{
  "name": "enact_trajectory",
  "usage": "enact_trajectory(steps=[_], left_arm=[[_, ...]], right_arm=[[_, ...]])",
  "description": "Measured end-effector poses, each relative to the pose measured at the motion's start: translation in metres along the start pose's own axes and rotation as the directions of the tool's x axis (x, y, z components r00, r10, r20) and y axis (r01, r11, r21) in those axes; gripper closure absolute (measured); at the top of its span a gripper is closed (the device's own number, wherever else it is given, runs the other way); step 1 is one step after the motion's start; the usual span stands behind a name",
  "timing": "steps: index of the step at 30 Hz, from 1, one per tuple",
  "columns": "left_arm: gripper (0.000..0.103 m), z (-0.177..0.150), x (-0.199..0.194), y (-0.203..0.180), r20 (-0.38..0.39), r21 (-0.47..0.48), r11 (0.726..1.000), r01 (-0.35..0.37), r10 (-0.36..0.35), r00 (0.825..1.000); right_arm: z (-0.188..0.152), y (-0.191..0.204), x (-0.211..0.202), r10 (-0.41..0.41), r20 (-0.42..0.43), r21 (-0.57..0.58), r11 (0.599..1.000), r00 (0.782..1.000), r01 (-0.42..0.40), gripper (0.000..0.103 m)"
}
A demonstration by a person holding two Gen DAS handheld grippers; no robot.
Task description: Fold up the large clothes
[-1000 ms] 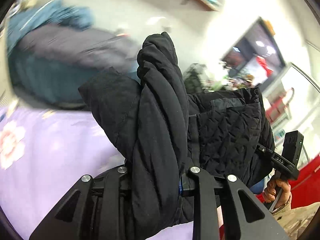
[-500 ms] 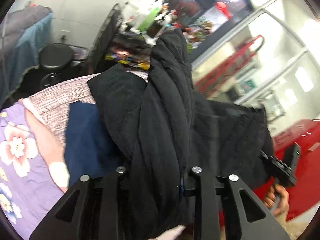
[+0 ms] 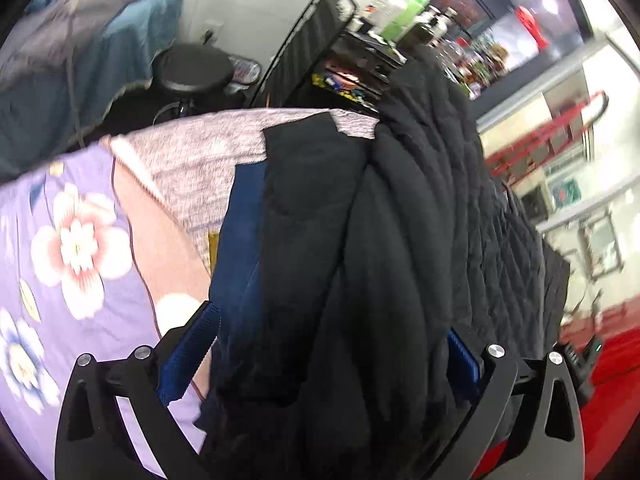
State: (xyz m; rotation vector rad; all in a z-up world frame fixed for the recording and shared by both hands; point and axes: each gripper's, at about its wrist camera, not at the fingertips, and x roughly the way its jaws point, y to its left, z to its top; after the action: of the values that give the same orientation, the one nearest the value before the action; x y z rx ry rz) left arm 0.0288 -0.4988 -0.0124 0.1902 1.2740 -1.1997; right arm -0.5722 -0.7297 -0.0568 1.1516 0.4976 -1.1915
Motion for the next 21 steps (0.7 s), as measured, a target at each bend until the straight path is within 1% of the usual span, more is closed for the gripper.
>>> enact_trajectory(steps=[2, 4, 5, 6, 7, 9, 11, 12, 14, 16, 18, 20, 21], left_arm=[[0.005, -0.001, 0.000, -0.006, -0.007, 0.011, 0.999, -0.041, 0.041, 0.999], [0.006, -0.001, -0.010, -0.015, 0.003, 0.038, 0.995, -0.092, 0.092, 0.996], [0.006, -0.002, -0.017, -0.023, 0.016, 0.075, 0.987, -0.143, 0.142, 0.990], [0.006, -0.004, -0.023, -0.032, 0.034, 0.115, 0.974, -0.197, 0.195, 0.980], [0.006, -0.006, -0.031, -0.042, 0.048, 0.150, 0.960, -0.237, 0.232, 0.972], [0.006, -0.014, -0.050, -0.062, 0.081, 0.215, 0.934, -0.287, 0.276, 0.958], [0.006, -0.022, -0.064, -0.080, 0.101, 0.253, 0.913, -0.319, 0.303, 0.948], [0.006, -0.027, -0.070, -0.090, 0.112, 0.273, 0.906, -0.324, 0.305, 0.946], [0.006, -0.040, -0.078, -0.108, 0.117, 0.314, 0.899, -0.304, 0.281, 0.953], [0.006, -0.054, -0.080, -0.126, 0.087, 0.363, 0.887, -0.286, 0.273, 0.958], [0.006, -0.064, -0.077, -0.136, 0.060, 0.395, 0.875, -0.278, 0.277, 0.959], [0.006, -0.078, -0.073, -0.145, 0.032, 0.424, 0.863, -0.277, 0.291, 0.956], [0.006, -0.082, -0.072, -0.148, 0.026, 0.432, 0.858, -0.279, 0.297, 0.955]], right_arm=[[0.001, -0.004, -0.003, -0.005, -0.004, 0.013, 1.000, 1.000, 0.005, 0.019], [-0.005, 0.003, -0.021, -0.026, 0.017, 0.004, 1.000, 1.000, 0.026, 0.019], [-0.008, 0.007, -0.024, -0.039, 0.031, -0.006, 0.999, 0.999, 0.040, 0.019], [-0.009, 0.013, -0.037, -0.068, 0.062, -0.029, 0.997, 0.996, 0.070, 0.018], [-0.010, 0.020, -0.050, -0.089, 0.091, -0.051, 0.994, 0.992, 0.094, 0.018], [-0.017, 0.040, -0.081, -0.106, 0.126, -0.094, 0.989, 0.986, 0.118, 0.017], [-0.022, 0.056, -0.102, -0.099, 0.149, -0.148, 0.982, 0.984, 0.121, 0.008], [-0.030, 0.068, -0.112, -0.093, 0.150, -0.196, 0.973, 0.984, 0.122, 0.005], [-0.043, 0.094, -0.124, -0.077, 0.112, -0.290, 0.951, 0.991, 0.106, 0.005], [-0.056, 0.114, -0.127, -0.068, 0.072, -0.365, 0.927, 0.995, 0.090, 0.005], [-0.076, 0.134, -0.130, -0.086, 0.054, -0.440, 0.892, 0.995, 0.101, 0.006], [-0.093, 0.149, -0.136, -0.092, 0.052, -0.477, 0.873, 0.994, 0.106, 0.005], [-0.099, 0.154, -0.138, -0.094, 0.049, -0.483, 0.869, 0.994, 0.106, 0.005]])
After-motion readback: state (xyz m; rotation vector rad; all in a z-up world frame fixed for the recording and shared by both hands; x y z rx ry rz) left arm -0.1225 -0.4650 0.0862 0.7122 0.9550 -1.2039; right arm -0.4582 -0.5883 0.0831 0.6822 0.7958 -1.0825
